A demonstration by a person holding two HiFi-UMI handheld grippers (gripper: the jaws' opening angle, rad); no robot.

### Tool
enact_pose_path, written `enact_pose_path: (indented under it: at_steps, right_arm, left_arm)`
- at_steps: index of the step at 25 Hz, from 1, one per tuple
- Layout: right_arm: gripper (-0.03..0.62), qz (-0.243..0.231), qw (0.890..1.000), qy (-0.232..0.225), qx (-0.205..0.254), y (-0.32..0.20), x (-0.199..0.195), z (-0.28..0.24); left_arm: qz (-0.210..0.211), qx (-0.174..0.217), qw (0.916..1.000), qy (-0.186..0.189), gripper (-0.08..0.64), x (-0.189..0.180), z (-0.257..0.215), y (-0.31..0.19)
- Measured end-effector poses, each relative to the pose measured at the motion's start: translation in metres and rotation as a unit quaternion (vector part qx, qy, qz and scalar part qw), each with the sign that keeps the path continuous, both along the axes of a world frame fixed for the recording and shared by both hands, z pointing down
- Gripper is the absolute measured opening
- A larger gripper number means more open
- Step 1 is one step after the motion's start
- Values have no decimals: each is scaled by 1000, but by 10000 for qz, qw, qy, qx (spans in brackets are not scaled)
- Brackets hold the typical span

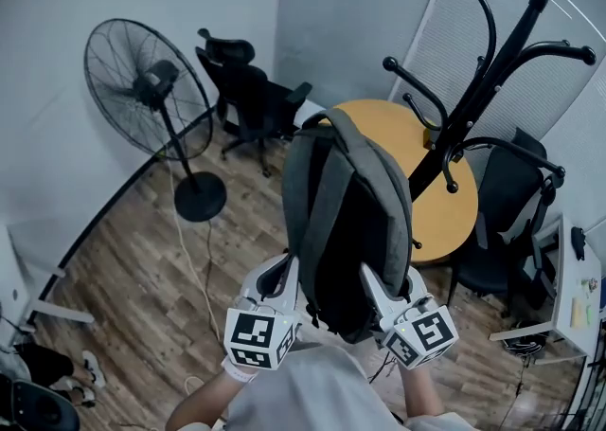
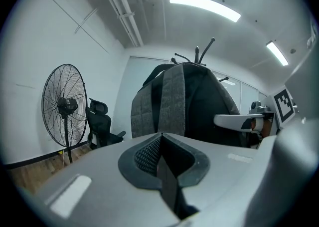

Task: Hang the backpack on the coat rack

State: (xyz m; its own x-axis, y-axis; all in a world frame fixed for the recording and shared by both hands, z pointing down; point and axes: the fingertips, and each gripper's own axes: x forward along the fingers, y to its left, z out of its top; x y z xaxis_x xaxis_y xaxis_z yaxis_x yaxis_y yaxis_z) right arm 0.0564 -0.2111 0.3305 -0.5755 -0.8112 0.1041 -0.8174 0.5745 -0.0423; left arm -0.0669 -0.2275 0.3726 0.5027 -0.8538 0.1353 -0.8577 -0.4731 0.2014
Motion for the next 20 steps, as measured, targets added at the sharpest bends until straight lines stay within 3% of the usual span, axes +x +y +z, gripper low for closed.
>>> enact_pose_path:
  at_steps: [20]
  right_arm:
    - [89, 45, 9988, -72, 474, 1, 1, -31]
  left_arm:
    - [79, 141, 9999, -38, 17, -6, -21, -6]
